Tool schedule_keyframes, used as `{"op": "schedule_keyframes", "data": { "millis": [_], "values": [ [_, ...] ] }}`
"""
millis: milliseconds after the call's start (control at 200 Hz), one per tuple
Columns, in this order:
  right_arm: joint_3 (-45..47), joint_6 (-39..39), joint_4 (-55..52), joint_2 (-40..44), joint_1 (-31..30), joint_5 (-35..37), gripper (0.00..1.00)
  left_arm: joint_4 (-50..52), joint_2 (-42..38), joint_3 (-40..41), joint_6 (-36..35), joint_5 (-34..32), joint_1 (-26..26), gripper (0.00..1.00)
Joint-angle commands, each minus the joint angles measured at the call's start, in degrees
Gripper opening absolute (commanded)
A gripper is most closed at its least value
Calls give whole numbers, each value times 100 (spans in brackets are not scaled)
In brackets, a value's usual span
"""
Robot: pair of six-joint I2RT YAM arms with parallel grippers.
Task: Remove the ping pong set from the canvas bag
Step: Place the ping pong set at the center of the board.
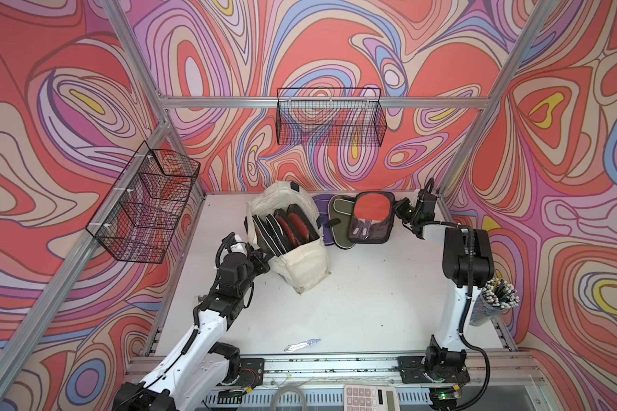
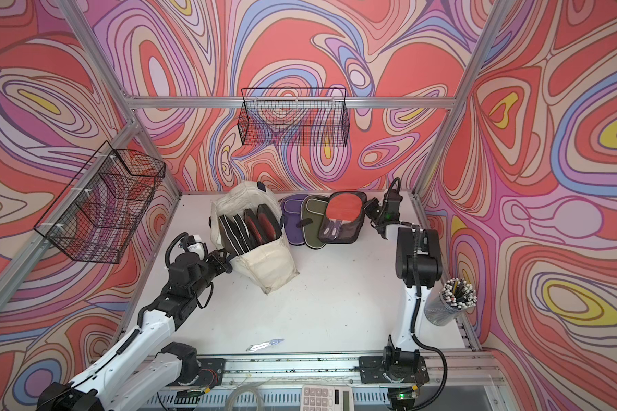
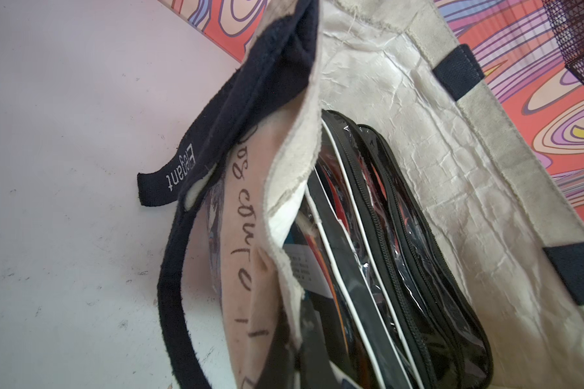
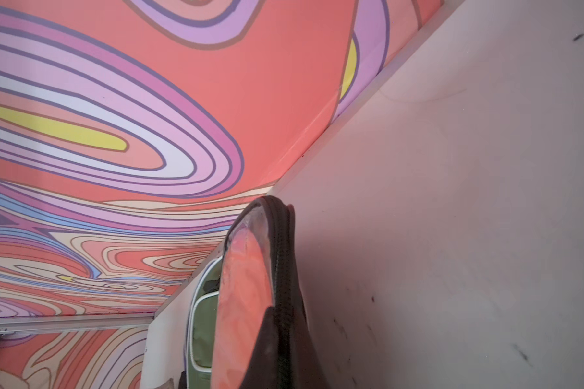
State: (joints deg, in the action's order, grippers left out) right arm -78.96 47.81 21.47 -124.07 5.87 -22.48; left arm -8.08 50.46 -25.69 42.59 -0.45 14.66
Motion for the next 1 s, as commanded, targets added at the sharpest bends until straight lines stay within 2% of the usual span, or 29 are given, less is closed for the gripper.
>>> {"op": "schedule_keyframes", "data": {
  "millis": [0,436,571,796,996],
  "values": [
    [-153,-222,-293,-179,-13,223,0,235,52,-147,-79,44,29,0],
    [-275,-441,-560,-388,-133,411,0,210,89,-173,-49,93,29,0],
    [-287,-439,-542,-450,-159,420,13,245,53,-173,-58,84,33,0],
    [-236,-469,-528,-428,-192,446,30,236,43,-163,-49,80,33,0],
    [-151,-540,-513,-287,-191,498,55,236,26,-147,-49,79,31,0]
  ]
}}
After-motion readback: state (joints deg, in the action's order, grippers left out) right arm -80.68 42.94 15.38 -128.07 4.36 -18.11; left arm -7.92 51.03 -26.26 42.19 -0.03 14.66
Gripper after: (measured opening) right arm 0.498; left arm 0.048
